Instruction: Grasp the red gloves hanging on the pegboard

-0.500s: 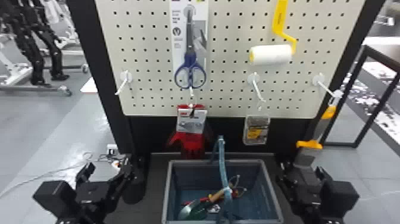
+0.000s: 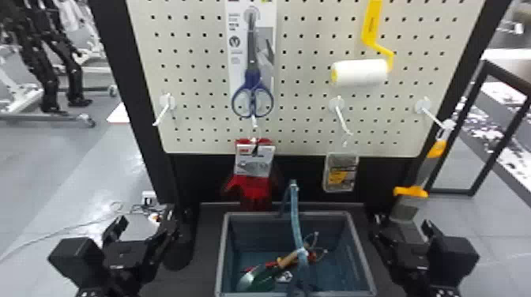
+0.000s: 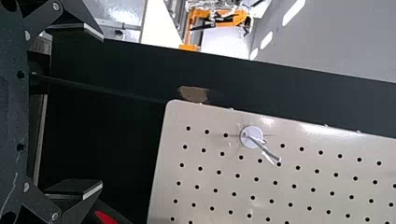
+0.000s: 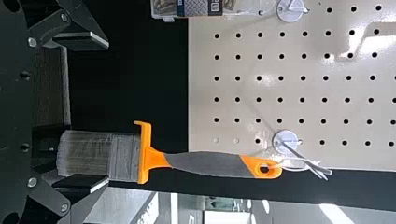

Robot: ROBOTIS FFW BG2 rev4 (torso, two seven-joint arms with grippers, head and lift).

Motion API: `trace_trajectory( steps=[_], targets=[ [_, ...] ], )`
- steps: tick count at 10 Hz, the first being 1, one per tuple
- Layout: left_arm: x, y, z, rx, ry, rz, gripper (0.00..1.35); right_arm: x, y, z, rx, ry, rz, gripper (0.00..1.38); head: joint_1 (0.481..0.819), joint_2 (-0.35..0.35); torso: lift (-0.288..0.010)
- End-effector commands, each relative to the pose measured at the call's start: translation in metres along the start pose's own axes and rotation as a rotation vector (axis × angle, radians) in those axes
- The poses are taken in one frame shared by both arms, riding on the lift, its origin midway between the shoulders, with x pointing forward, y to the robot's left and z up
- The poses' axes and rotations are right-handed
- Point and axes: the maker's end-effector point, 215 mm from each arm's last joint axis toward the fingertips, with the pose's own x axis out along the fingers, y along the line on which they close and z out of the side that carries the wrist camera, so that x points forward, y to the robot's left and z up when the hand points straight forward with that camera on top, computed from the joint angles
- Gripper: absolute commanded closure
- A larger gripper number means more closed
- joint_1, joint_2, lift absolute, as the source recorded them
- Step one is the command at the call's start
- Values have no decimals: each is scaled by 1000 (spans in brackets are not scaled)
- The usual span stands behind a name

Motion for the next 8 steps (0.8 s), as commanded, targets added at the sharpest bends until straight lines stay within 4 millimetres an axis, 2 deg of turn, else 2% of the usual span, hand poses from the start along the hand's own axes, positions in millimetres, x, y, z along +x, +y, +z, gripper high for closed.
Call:
trace_trajectory(
  steps=[1, 3, 5, 6, 8],
  targets=[
    [0, 1, 2, 0, -6, 0, 193, 0, 0, -1, 2, 3, 0, 269, 549, 0, -100],
    [12, 1, 11, 9, -11, -51, 193, -1, 0, -3, 2, 4, 0, 269, 549, 0, -100],
    [32, -1, 18, -10, -24, -197, 193, 0, 1, -2, 2, 3, 2, 269, 549, 0, -100],
    [41, -4, 14, -35, -5, -259, 190, 0, 2, -2, 2, 3, 3, 269, 549, 0, -100],
    [56, -24, 14, -30, 23, -431, 188, 0, 2, 0, 1, -2, 3, 269, 549, 0, -100]
  ],
)
